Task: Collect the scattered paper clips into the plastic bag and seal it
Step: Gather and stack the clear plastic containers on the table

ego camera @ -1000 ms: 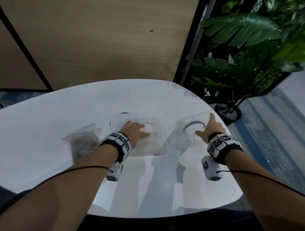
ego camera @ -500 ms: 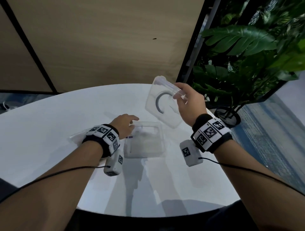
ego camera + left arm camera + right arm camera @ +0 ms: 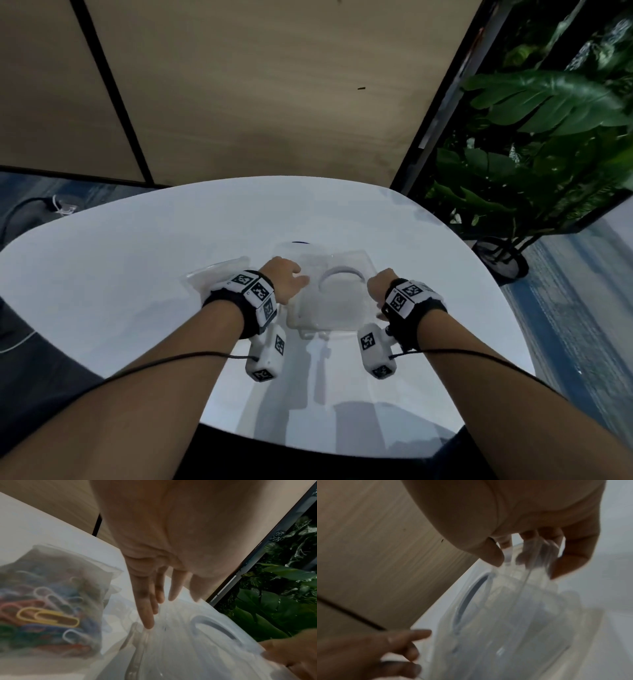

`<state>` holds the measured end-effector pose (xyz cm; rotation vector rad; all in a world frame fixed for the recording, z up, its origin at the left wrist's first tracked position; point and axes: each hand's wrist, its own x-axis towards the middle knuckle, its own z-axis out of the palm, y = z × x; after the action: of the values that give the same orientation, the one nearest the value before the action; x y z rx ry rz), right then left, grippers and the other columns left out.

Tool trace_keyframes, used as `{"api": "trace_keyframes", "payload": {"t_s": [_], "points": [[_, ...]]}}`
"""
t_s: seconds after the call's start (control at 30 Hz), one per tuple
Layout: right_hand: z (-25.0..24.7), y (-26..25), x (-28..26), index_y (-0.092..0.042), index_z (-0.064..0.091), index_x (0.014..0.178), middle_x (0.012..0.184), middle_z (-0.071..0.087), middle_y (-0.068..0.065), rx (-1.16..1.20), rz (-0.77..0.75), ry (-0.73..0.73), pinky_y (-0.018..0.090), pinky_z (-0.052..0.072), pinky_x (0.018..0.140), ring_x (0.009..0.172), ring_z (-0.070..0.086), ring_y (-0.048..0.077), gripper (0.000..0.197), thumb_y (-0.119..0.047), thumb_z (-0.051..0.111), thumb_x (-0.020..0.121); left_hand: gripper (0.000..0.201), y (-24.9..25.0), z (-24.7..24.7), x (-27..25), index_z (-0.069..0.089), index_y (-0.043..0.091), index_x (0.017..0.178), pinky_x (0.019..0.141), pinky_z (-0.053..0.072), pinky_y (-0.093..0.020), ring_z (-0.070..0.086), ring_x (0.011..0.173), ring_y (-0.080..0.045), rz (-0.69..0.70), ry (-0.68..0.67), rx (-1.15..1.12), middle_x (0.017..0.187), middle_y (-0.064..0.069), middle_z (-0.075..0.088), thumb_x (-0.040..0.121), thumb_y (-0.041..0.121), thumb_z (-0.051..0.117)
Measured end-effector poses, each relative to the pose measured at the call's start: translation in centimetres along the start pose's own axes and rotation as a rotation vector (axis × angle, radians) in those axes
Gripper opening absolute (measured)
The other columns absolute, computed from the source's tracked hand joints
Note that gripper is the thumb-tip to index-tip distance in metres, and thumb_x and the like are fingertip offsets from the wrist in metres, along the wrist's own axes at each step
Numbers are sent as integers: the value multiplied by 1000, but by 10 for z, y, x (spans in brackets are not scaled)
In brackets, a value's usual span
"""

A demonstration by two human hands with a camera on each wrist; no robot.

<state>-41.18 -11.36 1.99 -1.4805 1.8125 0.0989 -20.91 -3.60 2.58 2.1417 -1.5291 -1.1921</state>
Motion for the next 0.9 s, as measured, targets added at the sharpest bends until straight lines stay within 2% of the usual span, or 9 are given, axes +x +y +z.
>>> {"api": "trace_keyframes", "payload": {"t_s": [0.07,0.13,0.27,0.37,0.47,0.53,0.63,0.77,0.9], "points": [[5,-2,-7,-10,36,144,147,36,15,-330,10,41,43,40,106,133,39,33,49,-21,49,98,64,-5,3,1,48,10,145,103,50,-34,71,107,-28,7,4,39,141,-10,56,93,44,62],[10,3,-10,-10,39,142,147,36,12,-414,20,84,45,31,113,137,35,31,45,-17,49,99,72,-11,7,2,47,12,146,103,50,-35,71,108,-25,1,11,16,141,-11,55,86,42,72],[21,19,-2,-2,42,137,136,49,23,-161,-40,75,46,52,96,120,55,37,46,-8,48,92,84,-14,11,1,45,13,147,110,44,-35,55,130,-26,2,59,5,144,-11,53,77,37,83],[21,19,-5,-3,39,138,132,50,24,-199,-58,96,47,53,93,114,58,40,46,-5,45,92,85,-16,13,-2,46,13,146,107,46,-33,57,127,-25,-8,77,-26,141,-10,55,74,34,86],[16,17,-11,-14,35,143,132,52,17,-333,-141,169,36,50,91,114,58,35,51,-9,45,94,86,-18,14,-4,46,12,145,107,46,-32,58,126,-25,-22,77,-45,141,-11,55,73,31,87],[13,16,-12,-15,41,139,130,53,15,-370,-213,191,35,46,90,116,55,32,46,-8,45,93,88,-18,16,-4,44,12,146,109,45,-33,56,128,-25,-17,77,-44,142,-10,54,73,32,87],[8,18,-6,-14,55,131,123,61,13,-238,-260,168,37,54,88,107,62,32,39,-10,48,93,90,-18,15,-2,42,10,148,111,43,-34,54,131,-25,-15,87,-43,144,-10,53,73,32,87],[-7,26,4,-16,58,134,106,63,7,180,-279,73,35,62,61,75,68,23,42,-10,62,92,87,-21,11,-3,44,9,146,107,45,-30,57,126,-24,-47,94,-71,137,-10,57,74,30,87],[-9,29,7,-20,55,136,92,66,1,175,-388,38,33,59,59,65,68,21,42,-11,55,95,90,-23,11,-3,44,10,146,99,47,-28,62,118,-23,-70,79,-111,126,-9,64,70,29,89]]}}
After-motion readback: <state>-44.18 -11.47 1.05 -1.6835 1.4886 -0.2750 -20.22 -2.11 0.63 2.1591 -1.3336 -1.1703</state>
